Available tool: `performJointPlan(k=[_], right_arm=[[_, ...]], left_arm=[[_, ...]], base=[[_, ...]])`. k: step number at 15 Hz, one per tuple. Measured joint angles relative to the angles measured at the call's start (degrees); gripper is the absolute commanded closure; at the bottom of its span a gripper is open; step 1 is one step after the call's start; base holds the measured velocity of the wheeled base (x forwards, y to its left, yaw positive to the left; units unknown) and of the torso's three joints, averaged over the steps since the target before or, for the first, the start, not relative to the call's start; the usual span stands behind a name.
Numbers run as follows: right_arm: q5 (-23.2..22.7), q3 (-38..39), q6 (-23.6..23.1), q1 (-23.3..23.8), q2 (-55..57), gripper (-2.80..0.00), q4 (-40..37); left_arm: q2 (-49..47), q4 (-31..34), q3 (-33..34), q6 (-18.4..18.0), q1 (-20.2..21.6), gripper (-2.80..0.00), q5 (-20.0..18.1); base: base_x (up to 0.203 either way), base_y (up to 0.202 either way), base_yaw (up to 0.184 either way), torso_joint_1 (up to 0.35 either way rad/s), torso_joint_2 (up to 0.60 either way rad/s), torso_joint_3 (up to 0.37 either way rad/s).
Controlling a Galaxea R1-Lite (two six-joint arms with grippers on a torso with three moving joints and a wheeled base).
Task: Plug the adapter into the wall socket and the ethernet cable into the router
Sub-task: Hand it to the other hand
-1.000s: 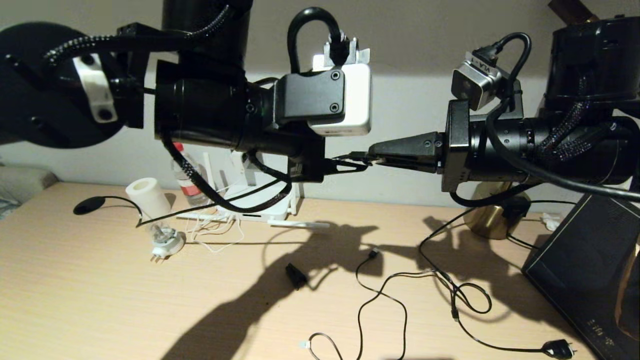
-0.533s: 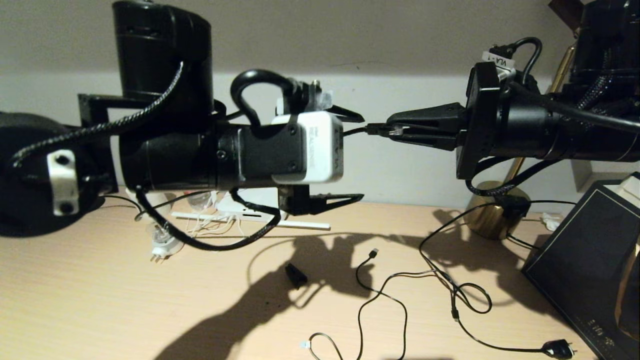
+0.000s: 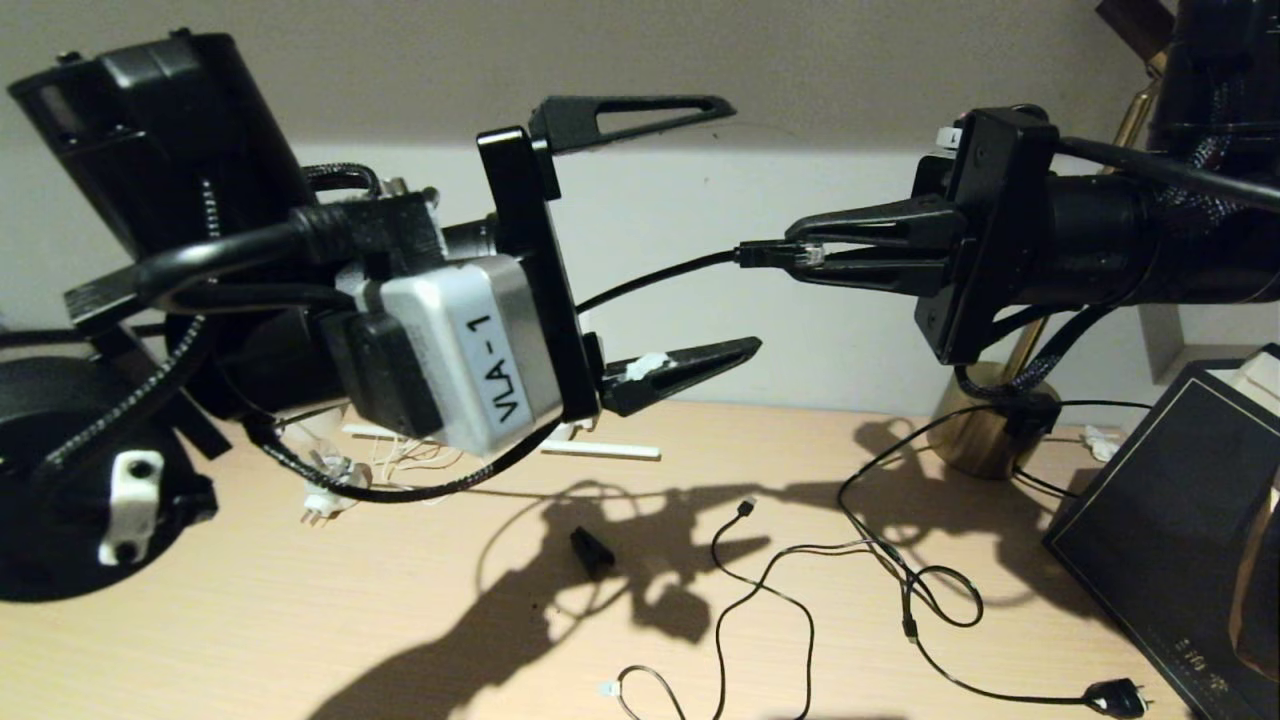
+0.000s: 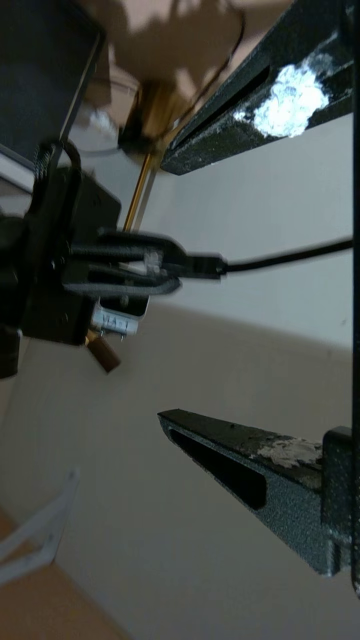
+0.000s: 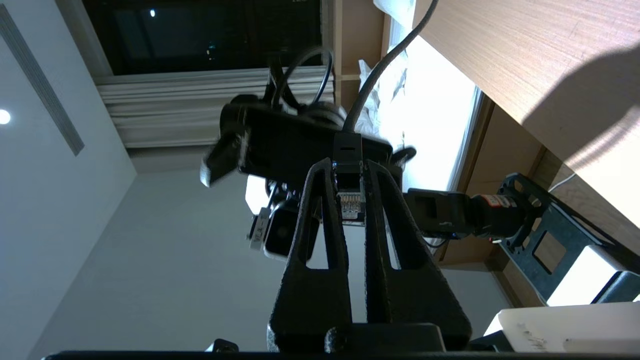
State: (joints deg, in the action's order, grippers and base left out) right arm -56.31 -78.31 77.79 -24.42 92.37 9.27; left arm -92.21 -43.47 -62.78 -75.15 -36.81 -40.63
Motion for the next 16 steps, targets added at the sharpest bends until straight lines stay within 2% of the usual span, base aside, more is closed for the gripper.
performJointPlan(k=[6, 9, 16], right_arm=[[-2.2, -0.3, 2.1, 1.2, 0.1, 0.00, 0.1], [-2.3, -0.8, 3.2, 1.3, 0.4, 0.00, 0.1], [-2.5, -1.3, 4.1, 1.2, 1.3, 0.00, 0.2]], left_arm=[[-4.2, -4.8, -0.2, -0.4, 1.0, -2.80, -1.5], [-6.6, -8.2, -2.7, -0.5, 1.4, -2.80, -1.5], [-9.0, -8.4, -4.4, -0.4, 1.7, -2.80, -1.7]], base=[[0.000, 0.000, 0.000, 0.000, 0.00, 0.000], [0.000, 0.000, 0.000, 0.000, 0.00, 0.000], [0.000, 0.000, 0.000, 0.000, 0.00, 0.000]])
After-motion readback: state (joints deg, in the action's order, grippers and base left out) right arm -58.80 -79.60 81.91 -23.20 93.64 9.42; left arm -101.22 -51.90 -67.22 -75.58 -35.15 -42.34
